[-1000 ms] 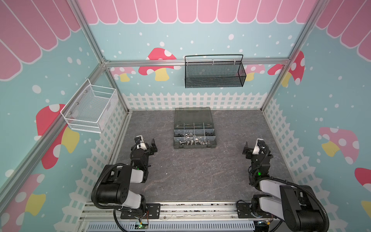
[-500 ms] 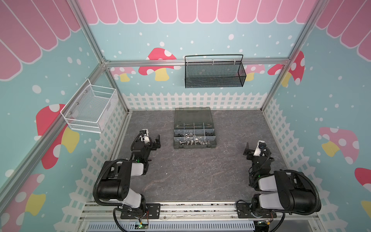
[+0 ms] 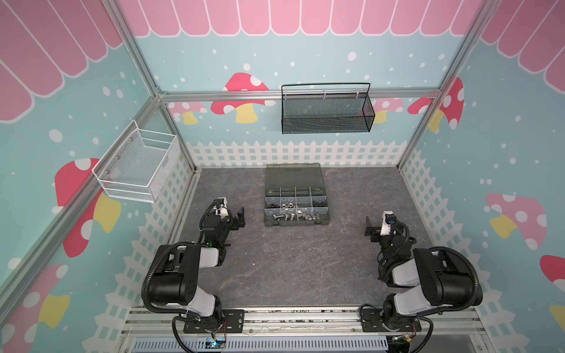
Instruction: Sort the screws and nuts into containers
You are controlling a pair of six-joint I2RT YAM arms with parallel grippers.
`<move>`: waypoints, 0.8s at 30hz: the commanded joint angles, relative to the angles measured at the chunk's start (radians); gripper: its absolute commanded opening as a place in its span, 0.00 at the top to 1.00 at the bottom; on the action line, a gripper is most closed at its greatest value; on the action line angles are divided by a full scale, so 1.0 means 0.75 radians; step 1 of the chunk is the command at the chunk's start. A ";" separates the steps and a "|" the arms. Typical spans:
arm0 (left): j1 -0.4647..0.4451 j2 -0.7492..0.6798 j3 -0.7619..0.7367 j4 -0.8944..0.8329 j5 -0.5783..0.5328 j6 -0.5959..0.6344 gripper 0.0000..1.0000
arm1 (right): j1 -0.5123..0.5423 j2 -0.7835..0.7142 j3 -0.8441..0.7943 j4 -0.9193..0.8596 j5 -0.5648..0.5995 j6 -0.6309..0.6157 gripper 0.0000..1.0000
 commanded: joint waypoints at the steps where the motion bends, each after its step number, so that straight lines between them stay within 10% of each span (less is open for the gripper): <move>1: 0.009 0.000 0.011 -0.001 0.019 0.031 0.00 | -0.010 0.021 0.126 -0.148 -0.200 -0.097 0.02; 24: 0.008 0.000 0.010 -0.002 0.019 0.031 0.00 | -0.008 0.014 0.121 -0.155 -0.161 -0.088 0.02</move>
